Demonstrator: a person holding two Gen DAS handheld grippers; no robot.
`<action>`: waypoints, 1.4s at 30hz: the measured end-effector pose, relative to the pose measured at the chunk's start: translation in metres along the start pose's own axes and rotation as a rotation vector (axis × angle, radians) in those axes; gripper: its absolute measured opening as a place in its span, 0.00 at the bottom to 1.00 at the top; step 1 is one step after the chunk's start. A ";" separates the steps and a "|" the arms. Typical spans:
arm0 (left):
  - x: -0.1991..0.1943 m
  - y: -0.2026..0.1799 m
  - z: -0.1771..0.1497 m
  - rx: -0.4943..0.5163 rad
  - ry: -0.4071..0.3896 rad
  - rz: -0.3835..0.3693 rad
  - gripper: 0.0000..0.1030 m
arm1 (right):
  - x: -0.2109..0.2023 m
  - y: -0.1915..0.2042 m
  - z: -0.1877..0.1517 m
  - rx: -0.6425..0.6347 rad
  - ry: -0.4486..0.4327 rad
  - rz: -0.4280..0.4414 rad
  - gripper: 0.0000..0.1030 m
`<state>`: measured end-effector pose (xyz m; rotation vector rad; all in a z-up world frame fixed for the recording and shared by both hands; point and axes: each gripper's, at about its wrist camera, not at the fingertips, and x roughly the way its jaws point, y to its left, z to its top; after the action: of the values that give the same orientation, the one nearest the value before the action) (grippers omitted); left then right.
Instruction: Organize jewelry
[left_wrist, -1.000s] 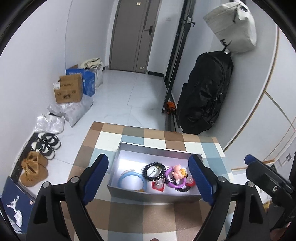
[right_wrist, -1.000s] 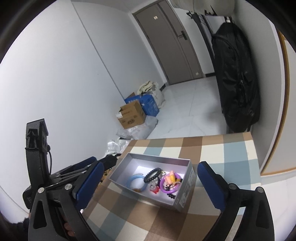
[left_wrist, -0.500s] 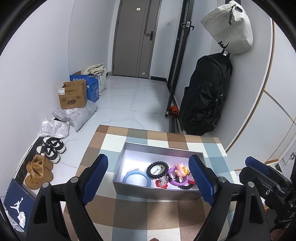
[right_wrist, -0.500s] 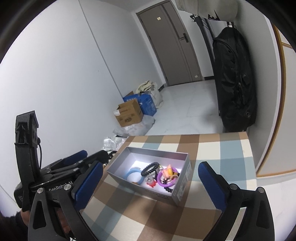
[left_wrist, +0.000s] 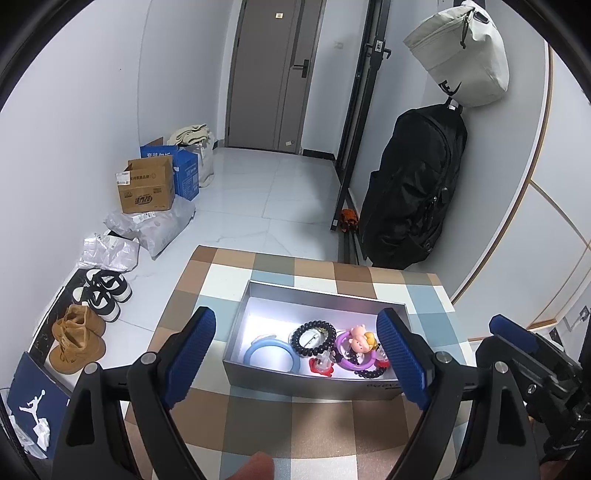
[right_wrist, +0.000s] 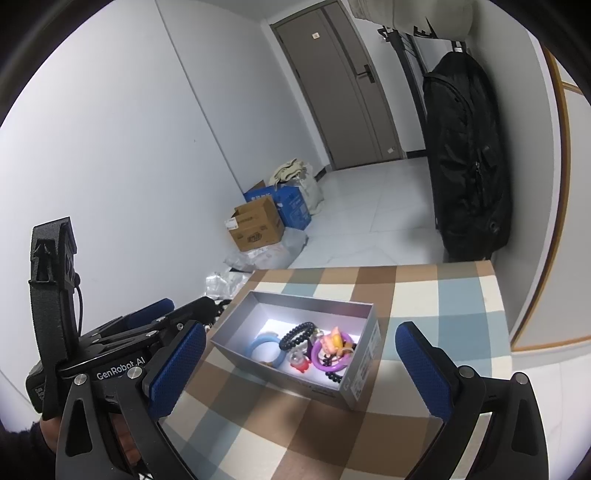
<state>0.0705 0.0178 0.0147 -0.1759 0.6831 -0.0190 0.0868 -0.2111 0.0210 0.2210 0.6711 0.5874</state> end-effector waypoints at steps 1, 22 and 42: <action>0.000 0.000 0.000 -0.001 0.000 0.000 0.83 | 0.000 0.000 0.000 -0.001 0.000 0.000 1.00; 0.001 -0.001 0.000 0.006 0.012 -0.016 0.83 | 0.001 0.000 -0.001 0.005 0.004 -0.002 1.00; 0.001 -0.003 -0.001 0.016 0.018 -0.033 0.83 | 0.002 0.000 -0.002 0.010 0.023 -0.004 1.00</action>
<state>0.0707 0.0146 0.0133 -0.1717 0.6982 -0.0572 0.0874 -0.2100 0.0185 0.2228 0.6968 0.5834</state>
